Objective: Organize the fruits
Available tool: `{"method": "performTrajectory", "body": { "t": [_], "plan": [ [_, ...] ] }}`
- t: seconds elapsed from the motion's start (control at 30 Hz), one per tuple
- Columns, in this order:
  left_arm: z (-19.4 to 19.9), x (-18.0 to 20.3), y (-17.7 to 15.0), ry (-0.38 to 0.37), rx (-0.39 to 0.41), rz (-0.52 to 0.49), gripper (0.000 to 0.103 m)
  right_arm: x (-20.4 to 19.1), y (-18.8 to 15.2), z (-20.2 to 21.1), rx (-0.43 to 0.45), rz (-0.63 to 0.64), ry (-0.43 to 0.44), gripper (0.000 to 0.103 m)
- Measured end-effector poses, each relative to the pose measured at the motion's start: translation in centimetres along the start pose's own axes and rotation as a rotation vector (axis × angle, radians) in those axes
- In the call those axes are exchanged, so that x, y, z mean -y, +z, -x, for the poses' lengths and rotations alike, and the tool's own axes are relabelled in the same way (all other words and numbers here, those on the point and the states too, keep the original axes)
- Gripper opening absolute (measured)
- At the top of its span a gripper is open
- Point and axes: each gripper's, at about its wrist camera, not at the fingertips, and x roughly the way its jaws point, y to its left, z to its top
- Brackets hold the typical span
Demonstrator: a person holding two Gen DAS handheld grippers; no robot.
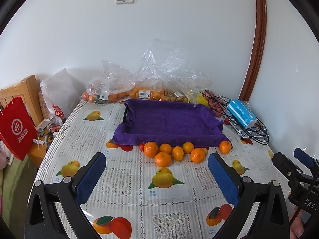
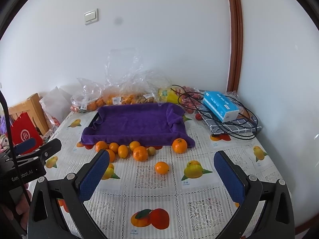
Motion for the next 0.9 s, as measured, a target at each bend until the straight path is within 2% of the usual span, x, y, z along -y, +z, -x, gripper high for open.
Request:
{"method": "performTrajectory", "body": {
  "t": [0.2, 0.33, 0.5, 0.6, 0.7, 0.8, 0.9],
  "plan": [
    [-0.1, 0.2, -0.1, -0.003, 0.008, -0.001, 0.103, 0.0, 0.0, -0.4, -0.006, 0.007, -0.012, 0.103],
    [-0.4, 0.3, -0.1, 0.027, 0.013, -0.016, 0.103, 0.3, -0.1, -1.1, -0.02, -0.006, 0.01, 0.103],
    [-1.2, 0.1, 0.0, 0.046, 0.0, -0.008, 0.103, 0.4, -0.2, -2.0, -0.021, -0.009, -0.012, 0.103],
    [-1.8, 0.0, 0.0, 0.04, 0.0, -0.013, 0.103, 0.5, -0.3, -2.8, -0.032, -0.008, -0.015, 0.103],
    [-2.6, -0.3, -0.1, 0.0, -0.007, -0.002, 0.103, 0.6, -0.3, -3.9, -0.052, -0.005, -0.055, 0.103],
    [-3.7, -0.5, -0.2, 0.008, -0.019, 0.001, 0.103, 0.9, -0.4, -5.1, -0.072, -0.009, -0.078, 0.103],
    [-5.3, -0.8, -0.4, 0.019, -0.041, -0.001, 0.103, 1.3, -0.9, -6.7, -0.09, 0.004, -0.062, 0.103]
  ]
}}
